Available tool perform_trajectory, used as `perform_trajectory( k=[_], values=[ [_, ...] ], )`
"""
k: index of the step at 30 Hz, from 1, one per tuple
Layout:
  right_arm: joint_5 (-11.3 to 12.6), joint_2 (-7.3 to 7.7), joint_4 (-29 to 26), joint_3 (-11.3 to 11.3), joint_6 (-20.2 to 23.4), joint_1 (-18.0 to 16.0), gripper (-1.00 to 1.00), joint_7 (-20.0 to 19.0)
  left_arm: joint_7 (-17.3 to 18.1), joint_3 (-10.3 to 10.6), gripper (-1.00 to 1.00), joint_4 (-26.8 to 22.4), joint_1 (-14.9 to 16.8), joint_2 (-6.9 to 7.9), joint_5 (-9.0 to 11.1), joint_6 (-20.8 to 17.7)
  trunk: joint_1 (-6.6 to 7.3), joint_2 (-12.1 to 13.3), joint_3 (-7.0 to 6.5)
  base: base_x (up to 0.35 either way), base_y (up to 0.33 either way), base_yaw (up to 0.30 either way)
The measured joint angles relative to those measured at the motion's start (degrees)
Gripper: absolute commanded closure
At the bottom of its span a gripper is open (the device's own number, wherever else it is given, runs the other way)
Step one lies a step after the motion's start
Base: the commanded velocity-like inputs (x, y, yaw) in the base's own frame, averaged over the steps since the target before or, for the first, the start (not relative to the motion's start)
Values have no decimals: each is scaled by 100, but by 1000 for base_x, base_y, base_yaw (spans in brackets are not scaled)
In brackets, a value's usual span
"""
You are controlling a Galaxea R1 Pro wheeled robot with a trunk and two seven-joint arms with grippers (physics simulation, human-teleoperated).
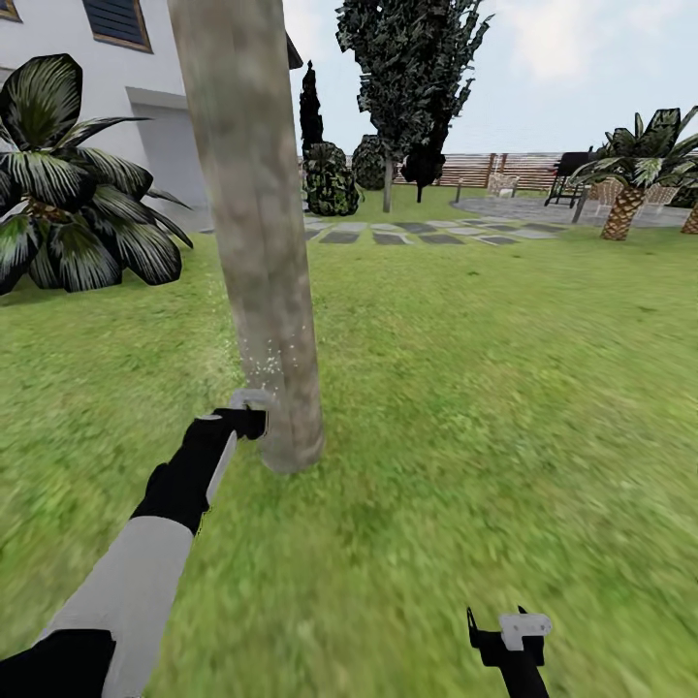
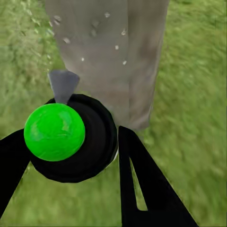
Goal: In the garden, pick up the pesticide atomizer on the floor and spray pesticide onto both trees until each tree trunk is fully covered.
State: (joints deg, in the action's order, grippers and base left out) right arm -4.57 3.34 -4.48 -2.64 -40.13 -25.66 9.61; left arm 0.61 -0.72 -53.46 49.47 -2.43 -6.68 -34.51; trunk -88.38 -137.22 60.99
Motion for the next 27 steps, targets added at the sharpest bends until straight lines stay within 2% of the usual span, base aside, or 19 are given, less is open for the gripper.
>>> perform_trajectory(
  k=[1, 3, 4, 6, 8, 10, 12, 14, 17, 22, 23, 25, 26, 27],
  values=[
    [0, 0, 1, 0, -2, 0, -100, 0, 3, -12, 100, -59, 1, 87, -16, -53, 0, 0, 0, 0, 0, 0],
    [0, 0, 1, 0, -2, 0, -100, -3, 31, -18, 100, -128, 7, 376, 25, -105, 0, 0, 0, 0, 0, 0],
    [0, 0, 0, 0, -3, 0, -100, -3, 37, -7, 100, -146, 8, 405, 75, -113, 0, 0, 0, 0, 0, 0],
    [0, 0, 2, 0, -2, 0, -100, -3, 36, 21, 100, -178, 14, 381, 83, -189, 0, 0, 0, -112, 0, 0],
    [1, 0, 5, 1, 1, 0, -100, -3, 41, 58, 100, -400, 15, 183, 123, -413, 0, 0, 0, -301, 0, 0],
    [0, 0, 7, 1, 1, 0, -100, -3, 44, 87, 100, -543, 16, 83, 107, -455, 0, 0, 0, -235, 0, 0],
    [1, 0, 6, 1, -3, 0, -100, -3, 46, 259, 100, -622, 32, -14, 134, -486, 0, 0, 0, -42, 0, 0],
    [0, 0, 6, 1, -1, 0, -100, -3, 45, 350, 100, -665, 50, -48, 94, -625, 0, 0, 0, -12, 0, 0],
    [-1, 0, 4, 0, 0, 0, -100, -3, 43, 355, 100, -841, 118, 7, 42, -798, 0, 0, 0, -2, 0, 0],
    [0, 0, 6, 0, -1, 0, -100, -3, 43, 327, 100, -876, 381, 316, 21, -916, 0, 0, 0, 0, 0, 0],
    [0, 0, 7, 1, -2, 0, -100, -3, 49, 331, 100, -885, 415, 324, 85, -989, 0, 0, 0, 0, 0, 0],
    [0, 0, 6, 1, -2, 0, -100, -3, 54, 369, 100, -1031, 435, 218, 134, -1231, 0, 0, 0, 0, 0, 0],
    [0, 0, 5, 1, -3, 0, -100, -3, 60, 380, 100, -1143, 437, 106, 157, -1416, 0, 0, 0, 0, 0, 0],
    [0, 0, 6, 1, -2, 0, -100, -3, 67, 387, 100, -1270, 439, -66, 173, -1607, 0, 0, 0, 0, 0, 0]
  ],
)
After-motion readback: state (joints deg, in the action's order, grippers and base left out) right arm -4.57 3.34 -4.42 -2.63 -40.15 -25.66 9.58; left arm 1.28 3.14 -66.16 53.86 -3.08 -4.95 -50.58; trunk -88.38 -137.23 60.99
